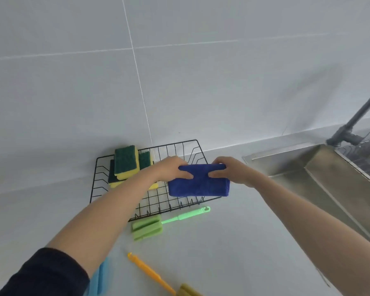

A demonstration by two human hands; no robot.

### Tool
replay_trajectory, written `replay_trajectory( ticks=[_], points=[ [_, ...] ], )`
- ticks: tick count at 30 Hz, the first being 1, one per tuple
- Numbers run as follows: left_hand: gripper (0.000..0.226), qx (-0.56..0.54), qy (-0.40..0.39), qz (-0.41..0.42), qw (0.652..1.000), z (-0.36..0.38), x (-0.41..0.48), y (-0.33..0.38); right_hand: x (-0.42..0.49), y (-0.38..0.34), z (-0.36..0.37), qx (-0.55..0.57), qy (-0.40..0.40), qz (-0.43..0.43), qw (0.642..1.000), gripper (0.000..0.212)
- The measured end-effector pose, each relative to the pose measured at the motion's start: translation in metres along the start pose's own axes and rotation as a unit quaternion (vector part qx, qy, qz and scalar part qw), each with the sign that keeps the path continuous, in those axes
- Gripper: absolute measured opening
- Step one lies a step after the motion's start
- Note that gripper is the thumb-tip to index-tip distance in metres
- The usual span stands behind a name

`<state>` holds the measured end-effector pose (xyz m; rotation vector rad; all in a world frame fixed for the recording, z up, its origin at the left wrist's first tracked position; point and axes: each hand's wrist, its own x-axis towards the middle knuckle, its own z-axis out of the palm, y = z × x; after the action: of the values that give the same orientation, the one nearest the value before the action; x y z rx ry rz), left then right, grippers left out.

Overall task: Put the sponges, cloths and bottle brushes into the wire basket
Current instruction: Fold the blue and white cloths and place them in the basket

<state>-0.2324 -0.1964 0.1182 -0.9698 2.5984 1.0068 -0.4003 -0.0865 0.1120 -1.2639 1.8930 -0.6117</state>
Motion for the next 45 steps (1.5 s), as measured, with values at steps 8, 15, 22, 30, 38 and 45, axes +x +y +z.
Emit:
replay_trajectory(
  ticks=[8,15,22,30,38,45],
  points=[
    [0.034,0.061,0.021,-0.067,0.996,-0.031,0.053,-0.056,0.106,-0.026,0.013,-0.076,0.001,-0.042,0.996,0.024],
    [0.032,0.114,-0.025,-0.109,0.987,-0.030,0.104,-0.089,0.171,-0.016,0.028,-0.144,-0.057,-0.026,0.988,0.026],
    [0.034,0.159,-0.048,-0.122,0.979,-0.017,0.132,-0.107,0.205,-0.008,0.046,-0.247,-0.100,-0.006,0.964,0.029],
    [0.029,0.222,-0.036,-0.146,0.963,-0.008,0.143,-0.116,0.220,-0.004,0.070,-0.346,-0.100,0.015,0.933,0.023],
    [0.026,0.375,0.061,-0.146,0.914,0.009,0.138,-0.105,0.211,0.001,0.080,-0.424,-0.072,0.010,0.903,0.024],
    [0.025,0.391,0.110,-0.115,0.906,0.008,0.123,-0.100,0.192,-0.005,0.068,-0.419,-0.021,-0.017,0.908,0.029]
  ],
)
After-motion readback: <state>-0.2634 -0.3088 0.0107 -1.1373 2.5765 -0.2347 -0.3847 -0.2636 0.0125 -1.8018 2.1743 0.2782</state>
